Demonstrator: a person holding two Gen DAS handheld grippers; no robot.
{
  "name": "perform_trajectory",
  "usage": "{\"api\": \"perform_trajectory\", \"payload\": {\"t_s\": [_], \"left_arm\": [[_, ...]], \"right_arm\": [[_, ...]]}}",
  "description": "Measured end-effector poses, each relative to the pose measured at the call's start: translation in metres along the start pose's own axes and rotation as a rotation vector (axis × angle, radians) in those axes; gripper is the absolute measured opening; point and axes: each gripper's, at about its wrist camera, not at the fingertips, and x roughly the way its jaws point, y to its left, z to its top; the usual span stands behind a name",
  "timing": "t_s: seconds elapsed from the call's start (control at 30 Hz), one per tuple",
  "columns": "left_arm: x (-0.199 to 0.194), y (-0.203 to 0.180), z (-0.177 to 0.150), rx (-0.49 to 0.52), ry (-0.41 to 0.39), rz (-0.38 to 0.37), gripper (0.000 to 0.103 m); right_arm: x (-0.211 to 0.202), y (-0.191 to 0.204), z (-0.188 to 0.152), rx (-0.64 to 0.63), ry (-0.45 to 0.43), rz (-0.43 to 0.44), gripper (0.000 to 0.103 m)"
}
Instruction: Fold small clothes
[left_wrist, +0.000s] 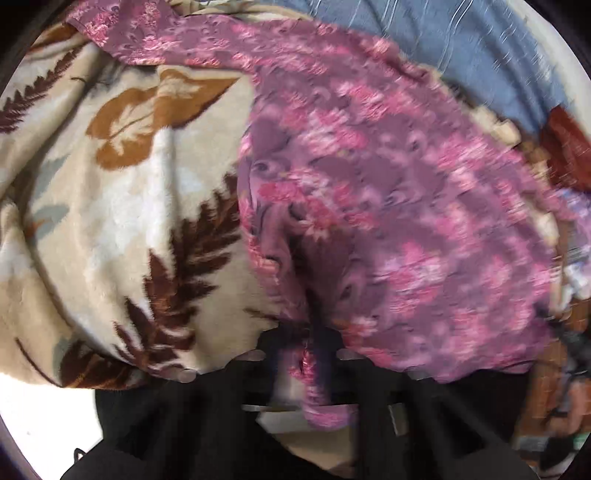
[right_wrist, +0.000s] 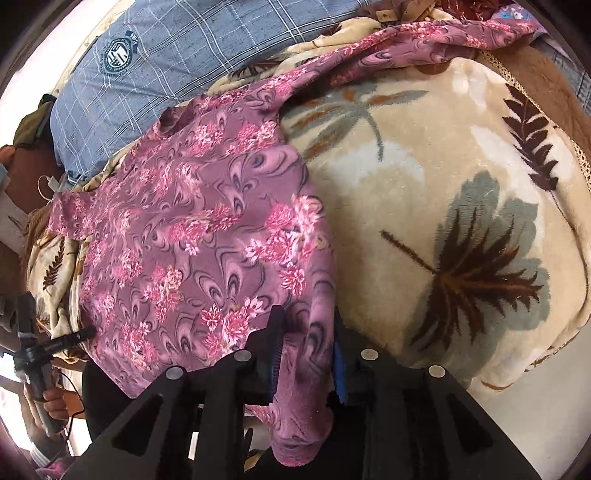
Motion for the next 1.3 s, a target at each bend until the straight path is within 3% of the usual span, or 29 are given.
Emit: {"api": "perform_trajectory", "payload": {"t_s": [0.07,0.1,0.17,0.2,0.27,0.3,0.33,0.37,0.4,0.47,0.53,0.57,0.63,0.67,0.7,0.73,0.77,0.83,0.9,0.93,0.97,1.0,1.03,1.07,1.1,1.17,1.27,1.3], "left_arm": [[-0.017,0.003,0.001,-0.016,-0.021,-0.02,0.006],[-0.028,0.005,0.003,-0.018,-0.028,-0.029,0.006],[-0.062,0.008,0.004,-0.037,-0.051,-0.064,0.006],[-0.087,0.008,0.007,-0.041,-0.087,-0.045,0.007],[-0.113,0.01,0.015,-0.036,-0.129,0.067,0.008],[-0.121,0.011,0.019,-0.035,-0.13,0.171,0.009],[-0.12,0.012,0.021,-0.034,-0.124,0.219,0.009],[-0.117,0.013,0.023,-0.026,-0.118,0.248,0.009],[-0.11,0.015,0.022,-0.015,-0.097,0.236,0.009],[-0.097,0.02,0.015,-0.028,-0.065,0.153,0.014],[-0.078,0.023,0.005,-0.036,-0.011,0.021,0.035],[-0.068,0.024,0.002,-0.037,0.012,-0.019,0.036],[-0.049,0.019,-0.009,0.001,0.039,-0.022,0.038],[-0.042,0.019,-0.009,0.017,0.05,-0.003,0.037],[-0.034,0.015,-0.012,0.046,0.076,0.021,0.028],[-0.032,0.011,-0.014,0.067,0.106,0.001,0.006],[-0.031,0.01,-0.017,0.07,0.129,-0.034,0.001],[-0.049,0.003,-0.018,0.067,0.145,-0.128,0.002],[-0.083,-0.003,-0.014,0.088,0.063,-0.105,0.003],[-0.09,-0.003,-0.011,0.092,0.038,-0.063,0.008],[-0.099,0.001,-0.011,0.094,0.014,0.088,0.008],[-0.096,0.004,-0.008,0.1,0.011,0.212,0.008],[-0.093,0.005,-0.008,0.108,0.011,0.262,0.008],[-0.087,0.01,-0.008,0.119,0.023,0.326,0.008],[-0.081,0.017,-0.007,0.107,0.054,0.327,0.008],[-0.08,0.026,-0.005,0.064,0.089,0.238,0.009],[-0.083,0.029,0.025,0.046,0.056,0.174,0.013],[-0.083,0.03,0.042,0.054,0.029,0.175,0.023]], "right_arm": [[0.003,0.004,-0.004,-0.037,0.023,-0.005,0.017],[0.003,0.003,-0.005,-0.044,0.038,0.009,0.002],[0.0,0.008,-0.005,-0.035,0.054,0.121,0.003],[-0.004,0.01,-0.004,-0.027,0.053,0.179,0.003],[-0.011,0.014,-0.002,-0.011,0.036,0.244,0.003],[-0.011,0.015,0.0,-0.008,0.035,0.244,0.003],[-0.008,0.016,0.002,-0.013,0.046,0.226,0.003],[-0.002,0.017,0.003,-0.022,0.056,0.154,0.004],[0.002,0.016,0.004,-0.021,0.06,0.121,0.009],[0.009,0.012,0.002,0.015,0.091,0.123,0.01],[0.013,0.008,0.0,0.053,0.123,0.175,0.023],[0.014,0.007,-0.002,0.062,0.126,0.187,0.028],[0.015,0.008,-0.006,0.048,0.133,0.181,0.047],[0.016,0.009,-0.009,0.035,0.138,0.171,0.05],[0.017,0.01,-0.011,0.025,0.138,0.164,0.049],[0.016,0.013,-0.014,-0.005,0.147,0.176,0.03],[0.014,0.017,-0.017,-0.032,0.189,0.244,0.006],[-0.002,0.027,-0.024,-0.045,0.219,0.395,0.003],[-0.021,0.037,-0.027,-0.109,0.207,0.459,0.003],[-0.026,0.038,-0.027,-0.129,0.199,0.449,0.003],[-0.026,0.038,-0.026,-0.143,0.192,0.364,0.003],[-0.023,0.037,-0.026,-0.165,0.193,0.266,0.003],[-0.015,0.037,-0.027,-0.206,0.201,0.103,0.004],[-0.007,0.034,-0.028,-0.218,0.218,0.01,0.009],[-0.004,0.029,-0.027,-0.195,0.236,0.011,0.01],[-0.01,0.012,-0.015,-0.091,0.239,0.11,0.01],[-0.042,-0.021,0.027,0.047,0.066,0.186,0.01],[-0.051,-0.031,0.041,0.082,0.008,0.188,0.013]]}}
